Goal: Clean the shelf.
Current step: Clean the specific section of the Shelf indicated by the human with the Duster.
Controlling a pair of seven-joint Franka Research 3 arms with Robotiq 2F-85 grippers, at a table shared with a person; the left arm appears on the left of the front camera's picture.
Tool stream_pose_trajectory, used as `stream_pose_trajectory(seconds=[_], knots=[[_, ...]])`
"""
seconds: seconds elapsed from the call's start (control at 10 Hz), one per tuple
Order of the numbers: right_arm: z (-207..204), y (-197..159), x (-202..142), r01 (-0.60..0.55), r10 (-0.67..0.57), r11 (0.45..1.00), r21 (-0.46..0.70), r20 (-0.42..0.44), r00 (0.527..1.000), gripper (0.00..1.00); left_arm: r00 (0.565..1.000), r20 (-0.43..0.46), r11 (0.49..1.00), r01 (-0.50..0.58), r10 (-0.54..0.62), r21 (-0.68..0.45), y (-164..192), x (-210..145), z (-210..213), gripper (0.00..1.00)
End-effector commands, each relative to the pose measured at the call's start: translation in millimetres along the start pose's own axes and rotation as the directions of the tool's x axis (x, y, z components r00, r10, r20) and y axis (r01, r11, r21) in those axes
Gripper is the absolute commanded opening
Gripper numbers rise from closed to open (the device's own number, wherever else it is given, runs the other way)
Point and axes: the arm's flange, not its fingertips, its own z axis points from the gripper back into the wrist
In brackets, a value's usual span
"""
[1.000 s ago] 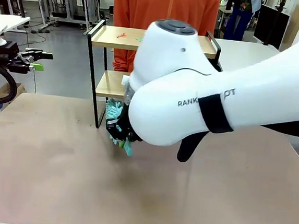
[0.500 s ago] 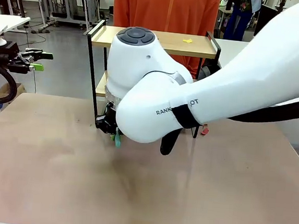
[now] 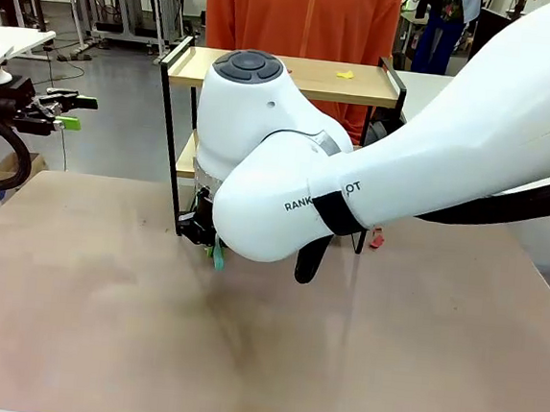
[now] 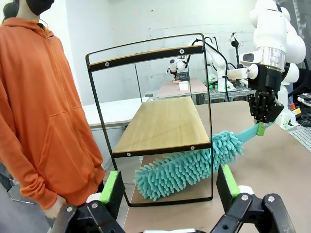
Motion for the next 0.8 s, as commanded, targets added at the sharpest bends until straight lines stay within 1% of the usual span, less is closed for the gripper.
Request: stream_pose_trajectory(seconds=[0.0, 0.1, 0.2, 0.4, 0.7], knots=[[-8, 20, 2, 0.06, -0.057, 0.997, -0.042, 0.085, 0.995, 0.13, 1.0, -0.017, 1.0, 0.011, -0.011, -0.008, -3, 2, -1, 1.0], [-14, 28, 3, 0.067, -0.063, 0.997, -0.045, 0.093, 0.994, 0.13, 1.0, -0.017, 1.0, 0.011, -0.011, -0.008, -3, 2, -1, 1.0], [-19, 34, 4, 0.088, -0.081, 0.994, -0.057, 0.119, 0.99, 0.13, 1.0, -0.017, 1.0, 0.011, -0.011, -0.008, -3, 2, -1, 1.0], [-28, 44, 8, 0.106, -0.098, 0.993, -0.047, 0.152, 0.984, 0.13, 1.0, -0.017, 1.0, 0.011, -0.011, -0.008, -3, 2, -1, 1.0], [-45, 55, 21, 0.127, -0.112, 0.99, -0.063, 0.198, 0.974, 0.13, 1.0, -0.017, 1.0, 0.011, -0.011, -0.008, -3, 2, -1, 1.0]])
